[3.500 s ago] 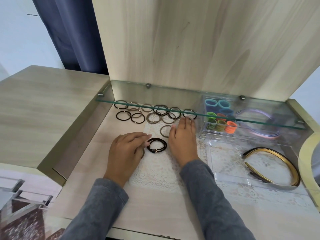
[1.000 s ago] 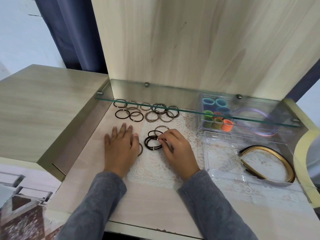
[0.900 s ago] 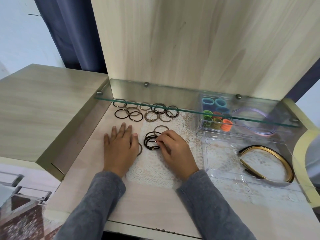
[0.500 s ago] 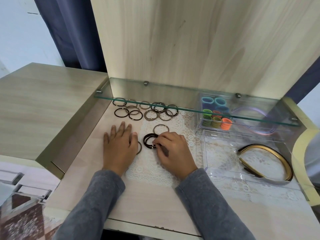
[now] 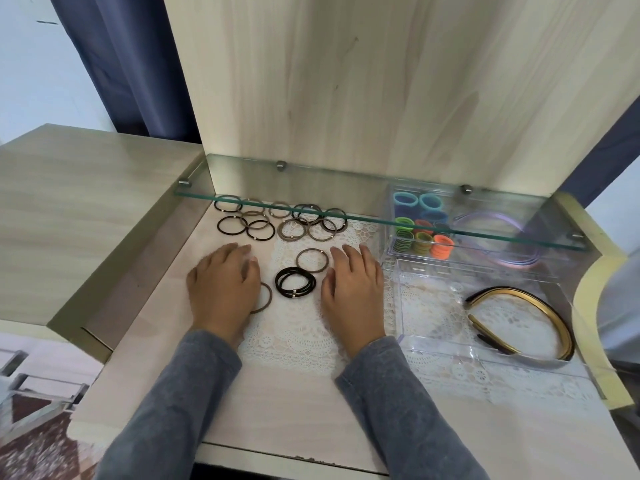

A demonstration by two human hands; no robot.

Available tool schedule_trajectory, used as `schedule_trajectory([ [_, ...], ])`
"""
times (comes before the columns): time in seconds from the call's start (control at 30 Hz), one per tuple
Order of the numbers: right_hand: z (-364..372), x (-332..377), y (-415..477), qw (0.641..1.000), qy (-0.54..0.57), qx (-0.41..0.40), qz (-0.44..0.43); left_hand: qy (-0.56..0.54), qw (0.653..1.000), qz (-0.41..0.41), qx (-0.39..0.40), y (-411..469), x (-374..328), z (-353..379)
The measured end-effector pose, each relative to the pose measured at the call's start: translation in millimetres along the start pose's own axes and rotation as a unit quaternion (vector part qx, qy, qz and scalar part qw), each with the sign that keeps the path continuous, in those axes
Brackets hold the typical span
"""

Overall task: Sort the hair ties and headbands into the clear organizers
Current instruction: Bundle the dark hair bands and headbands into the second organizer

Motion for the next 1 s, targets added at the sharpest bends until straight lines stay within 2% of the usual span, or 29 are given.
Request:
schedule_trajectory([
  [0.13, 2, -1, 0, 0.999, -0.032, -0.001, 0.02, 0.033, 0.998, 0.024, -0.041, 26, -3, -3],
  [0.3, 5, -3, 1, 0.999, -0.046, 0.002, 0.024, 0.063, 0.996, 0.05, -0.038, 46, 1, -1],
  [0.4, 8, -4, 2, 0.999, -0.044, 0.006, 0.028, 0.049, 0.995, 0.063, -0.055, 47, 5, 3],
  [0.73, 10, -4, 2, 0.999, -0.04, 0.009, 0.033, 0.002, 0.998, 0.042, -0.04, 47, 10, 7],
  [0.87, 9, -4, 1, 0.999, -0.034, 0.016, 0.037, -0.025, 0.992, 0.082, -0.092, 40, 7, 2],
  [1.0, 7, -4, 0, 0.999, -0.033, 0.01, 0.038, -0.052, 0.973, 0.166, -0.151, 20, -1, -8],
])
Point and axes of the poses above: each hand's wrist, its own y-axis towards the middle knuckle, its own z-axis out of the palm, x = y × z, the point moved 3 cm from there along y, towards the middle knuckle, and after that the axes turned 1 degree about y, right-handed, at the moved point
